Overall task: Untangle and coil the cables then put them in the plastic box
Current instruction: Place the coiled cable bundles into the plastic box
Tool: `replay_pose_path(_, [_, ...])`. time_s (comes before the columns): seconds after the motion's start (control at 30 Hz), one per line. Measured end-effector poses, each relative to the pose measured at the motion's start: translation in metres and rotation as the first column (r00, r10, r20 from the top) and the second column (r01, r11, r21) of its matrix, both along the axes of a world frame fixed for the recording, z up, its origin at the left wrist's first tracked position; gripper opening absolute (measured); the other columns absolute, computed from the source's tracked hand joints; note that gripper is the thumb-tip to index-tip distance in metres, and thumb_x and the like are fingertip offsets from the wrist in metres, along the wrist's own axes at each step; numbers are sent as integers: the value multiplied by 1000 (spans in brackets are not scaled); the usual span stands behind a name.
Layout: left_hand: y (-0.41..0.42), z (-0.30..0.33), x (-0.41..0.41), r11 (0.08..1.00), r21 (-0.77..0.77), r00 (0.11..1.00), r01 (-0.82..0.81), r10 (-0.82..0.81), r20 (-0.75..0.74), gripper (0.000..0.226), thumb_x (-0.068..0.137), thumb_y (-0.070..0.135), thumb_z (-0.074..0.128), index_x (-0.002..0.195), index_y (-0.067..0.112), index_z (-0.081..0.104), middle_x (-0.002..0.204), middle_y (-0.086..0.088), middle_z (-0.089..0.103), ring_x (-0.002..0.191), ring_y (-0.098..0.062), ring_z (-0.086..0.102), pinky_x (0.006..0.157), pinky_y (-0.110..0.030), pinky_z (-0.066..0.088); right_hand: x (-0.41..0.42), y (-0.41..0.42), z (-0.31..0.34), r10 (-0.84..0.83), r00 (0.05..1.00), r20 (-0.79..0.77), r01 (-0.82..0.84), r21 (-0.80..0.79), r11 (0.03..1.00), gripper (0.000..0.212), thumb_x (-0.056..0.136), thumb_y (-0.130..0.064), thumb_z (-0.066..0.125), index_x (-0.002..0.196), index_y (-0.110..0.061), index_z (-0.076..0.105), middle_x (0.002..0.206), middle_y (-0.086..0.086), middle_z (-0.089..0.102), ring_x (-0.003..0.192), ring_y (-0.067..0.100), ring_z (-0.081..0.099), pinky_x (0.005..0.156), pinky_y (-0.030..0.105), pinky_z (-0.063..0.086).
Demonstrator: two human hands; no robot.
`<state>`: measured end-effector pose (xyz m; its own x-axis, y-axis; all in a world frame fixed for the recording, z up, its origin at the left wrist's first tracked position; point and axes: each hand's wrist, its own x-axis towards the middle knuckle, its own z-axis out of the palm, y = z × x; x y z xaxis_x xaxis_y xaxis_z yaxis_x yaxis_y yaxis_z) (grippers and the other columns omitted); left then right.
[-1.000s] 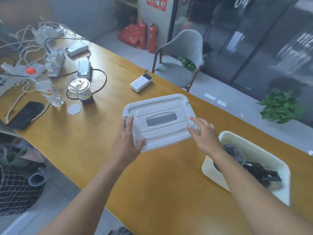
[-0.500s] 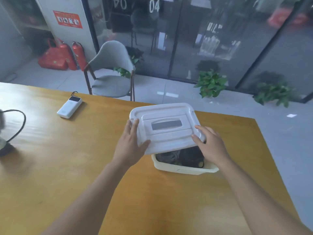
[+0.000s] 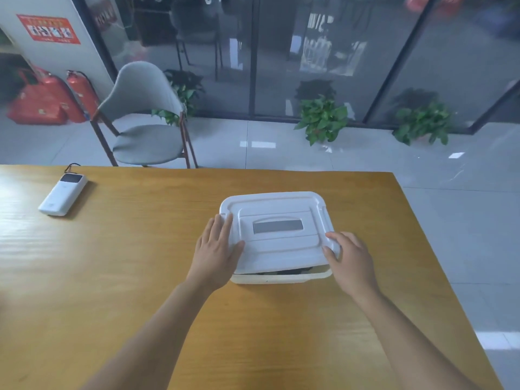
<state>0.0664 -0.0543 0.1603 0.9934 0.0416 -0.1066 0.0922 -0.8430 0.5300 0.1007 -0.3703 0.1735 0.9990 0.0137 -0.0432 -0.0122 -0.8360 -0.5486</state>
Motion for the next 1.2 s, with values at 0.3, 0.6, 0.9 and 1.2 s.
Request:
replay_pose_path(0.3, [6, -12, -9, 1000, 28, 1000, 3, -3, -4, 67, 111, 47, 28, 167, 28, -3, 173, 7, -12, 159, -13, -15, 129, -39, 3, -22, -2, -15, 8, 996, 89, -11, 39, 999, 32, 101, -33, 63, 132, -26, 67, 128, -12, 54, 121, 12, 50, 91, 28, 41])
replay_pose_path(0.6, [9, -13, -16, 1000, 13, 997, -1, 2, -72, 64, 111, 46, 22, 165, 34, -10, 170, 15, -20, 157, -8, -19, 128, -38, 4, -43, -5, -30, 39, 990, 135, -48, 66, 997, 34, 101, -34, 63, 135, -30, 65, 134, -12, 50, 120, 8, 52, 89, 29, 48])
replay_pose_path(0.9, [10, -13, -11, 999, -40, 996, 2, -6, -87, 62, 112, 42, 25, 165, 35, -7, 170, 19, -18, 158, -5, -15, 130, -39, 7, -16, 0, -22, -37, 995, 93, 22, 155, 988, 34, 104, -32, 60, 137, -26, 63, 136, -9, 53, 130, 15, 47, 101, 30, 40])
replay_pose_path(1.2, [2, -20, -16, 942, -272, 980, -195, 196, -25, 71, 110, 44, 40, 167, 25, 2, 173, 12, 14, 157, -14, 21, 116, -33, 31, -2, 2, -19, -113, 955, -274, 232, 454, 860, 72, 101, -43, 64, 163, -33, 28, 143, -13, 57, 129, 14, 58, 103, 36, 50])
